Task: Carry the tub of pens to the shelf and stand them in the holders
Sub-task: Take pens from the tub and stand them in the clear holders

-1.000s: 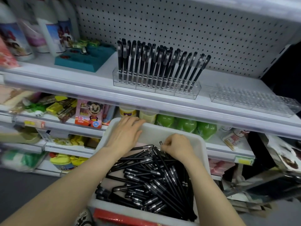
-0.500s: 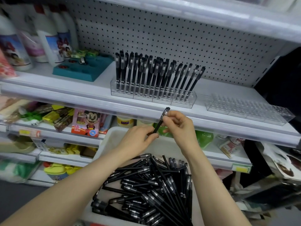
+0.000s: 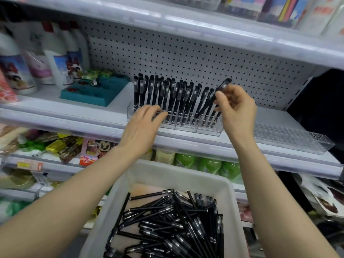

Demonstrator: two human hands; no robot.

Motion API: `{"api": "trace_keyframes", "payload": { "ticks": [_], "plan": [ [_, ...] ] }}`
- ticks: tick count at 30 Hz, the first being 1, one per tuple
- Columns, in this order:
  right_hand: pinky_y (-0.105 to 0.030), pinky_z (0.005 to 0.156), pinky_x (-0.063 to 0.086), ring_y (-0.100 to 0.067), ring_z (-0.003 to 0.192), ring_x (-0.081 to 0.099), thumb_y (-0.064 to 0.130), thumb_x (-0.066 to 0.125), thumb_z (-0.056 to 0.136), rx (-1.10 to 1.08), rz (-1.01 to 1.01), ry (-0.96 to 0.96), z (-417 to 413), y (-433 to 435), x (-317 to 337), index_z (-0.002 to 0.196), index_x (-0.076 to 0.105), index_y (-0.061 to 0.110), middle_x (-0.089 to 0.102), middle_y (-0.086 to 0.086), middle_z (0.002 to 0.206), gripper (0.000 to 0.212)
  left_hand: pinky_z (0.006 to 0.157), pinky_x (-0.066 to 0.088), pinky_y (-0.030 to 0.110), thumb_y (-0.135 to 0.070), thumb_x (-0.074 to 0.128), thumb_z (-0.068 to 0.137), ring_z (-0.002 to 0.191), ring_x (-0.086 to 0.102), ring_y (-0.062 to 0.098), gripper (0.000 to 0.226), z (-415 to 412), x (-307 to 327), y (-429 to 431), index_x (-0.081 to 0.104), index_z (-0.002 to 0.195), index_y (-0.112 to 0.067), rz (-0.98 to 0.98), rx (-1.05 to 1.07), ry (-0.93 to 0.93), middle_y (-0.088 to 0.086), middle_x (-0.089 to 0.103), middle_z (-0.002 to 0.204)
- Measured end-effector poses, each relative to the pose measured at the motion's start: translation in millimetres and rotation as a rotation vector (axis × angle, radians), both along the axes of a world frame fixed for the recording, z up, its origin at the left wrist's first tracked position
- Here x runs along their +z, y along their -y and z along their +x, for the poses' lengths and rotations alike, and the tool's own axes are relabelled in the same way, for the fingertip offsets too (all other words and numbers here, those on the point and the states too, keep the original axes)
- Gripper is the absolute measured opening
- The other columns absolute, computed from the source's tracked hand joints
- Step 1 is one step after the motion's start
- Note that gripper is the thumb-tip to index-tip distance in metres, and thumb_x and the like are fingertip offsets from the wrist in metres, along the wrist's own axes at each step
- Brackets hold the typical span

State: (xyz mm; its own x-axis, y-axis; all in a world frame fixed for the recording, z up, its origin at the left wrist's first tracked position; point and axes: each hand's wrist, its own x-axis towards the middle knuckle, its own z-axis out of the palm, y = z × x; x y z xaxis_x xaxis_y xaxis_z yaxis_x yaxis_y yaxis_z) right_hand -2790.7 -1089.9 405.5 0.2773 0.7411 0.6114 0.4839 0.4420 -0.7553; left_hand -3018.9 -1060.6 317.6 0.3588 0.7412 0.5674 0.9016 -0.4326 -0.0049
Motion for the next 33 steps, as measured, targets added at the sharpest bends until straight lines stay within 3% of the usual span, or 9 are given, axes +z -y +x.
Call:
{"api": "trace_keyframes", "payload": {
  "ticks": [4,10,16,21,24,27,30,32,33],
  "plan": [
    [-0.040,0.077,0.059,-0.017,0.079,0.069,0.024,0.063,0.093,-0.070,0.013,0.099,-8,-25,3,0.100,0.066,0.020,0.071,0.004,0.084,0.008,0.104,0.040,0.044,0.007,0.075,0.067,0.123,0.043,0.032,0.080,-5,-3,-13,0.047,0.139,-0.013,0.014,0.019,-0.051,0.012,0.050,0.134],
    [-0.041,0.082,0.058,-0.016,0.083,0.069,0.024,0.063,0.094,-0.113,-0.105,0.218,-15,-50,-17,0.109,0.069,0.012,0.072,0.001,0.087,0.020,0.105,0.041,0.046,0.012,0.068,0.068,0.122,0.044,0.034,0.077,-3,-7,-16,0.048,0.138,-0.011,0.016,0.012,-0.014,0.013,0.051,0.133],
    [-0.044,0.081,0.057,-0.021,0.082,0.067,0.027,0.059,0.096,-0.158,-0.200,0.322,-21,-55,-32,0.110,0.069,0.013,0.072,0.000,0.086,0.022,0.101,0.044,0.046,0.016,0.064,0.063,0.117,0.046,0.035,0.078,-4,-10,-16,0.050,0.137,-0.008,0.032,-0.006,0.012,0.015,0.054,0.127],
    [-0.043,0.078,0.057,-0.022,0.080,0.067,0.028,0.058,0.096,-0.174,-0.237,0.292,-23,-53,-35,0.108,0.070,0.012,0.071,0.000,0.081,0.023,0.101,0.044,0.045,0.015,0.064,0.065,0.118,0.044,0.034,0.079,-4,-11,-14,0.048,0.139,-0.010,0.015,-0.007,0.014,0.013,0.052,0.129],
    [-0.037,0.083,0.056,-0.017,0.086,0.068,0.027,0.062,0.094,-0.182,-0.259,0.294,-21,-46,-34,0.115,0.069,0.012,0.073,0.002,0.088,0.027,0.106,0.040,0.044,0.015,0.064,0.069,0.126,0.040,0.033,0.081,-5,-8,-12,0.044,0.143,-0.012,-0.004,-0.020,0.011,0.012,0.048,0.136],
    [-0.014,0.076,0.050,-0.005,0.081,0.063,0.022,0.066,0.092,-0.152,-0.217,0.257,-20,-19,-44,0.109,0.068,0.016,0.069,0.007,0.087,0.019,0.110,0.037,0.045,0.017,0.061,0.070,0.134,0.035,0.032,0.081,-10,-13,0,0.043,0.143,-0.013,-0.011,-0.050,0.043,0.014,0.043,0.143],
    [-0.011,0.074,0.049,0.003,0.078,0.061,0.020,0.068,0.090,-0.061,-0.262,0.270,-23,17,-75,0.097,0.070,0.021,0.067,0.013,0.083,0.007,0.088,0.051,0.043,0.012,0.064,0.069,0.120,0.046,0.033,0.062,-19,-37,26,0.059,0.127,-0.008,-0.013,-0.121,0.090,0.015,0.053,0.130],
    [-0.019,0.075,0.052,0.000,0.074,0.063,0.020,0.070,0.088,0.021,-0.323,0.339,-27,37,-107,0.089,0.072,0.021,0.070,0.012,0.079,0.003,0.071,0.053,0.039,0.000,0.059,0.077,0.105,0.051,0.030,0.042,-25,-62,43,0.066,0.117,-0.010,-0.038,-0.168,0.104,0.011,0.059,0.117],
    [-0.024,0.075,0.054,-0.002,0.073,0.064,0.021,0.071,0.087,0.064,-0.360,0.390,-30,46,-123,0.087,0.073,0.022,0.071,0.012,0.077,0.002,0.070,0.054,0.039,-0.005,0.056,0.081,0.100,0.052,0.029,0.036,-27,-73,49,0.066,0.115,-0.011,-0.062,-0.186,0.099,0.010,0.060,0.113]
  ]
}}
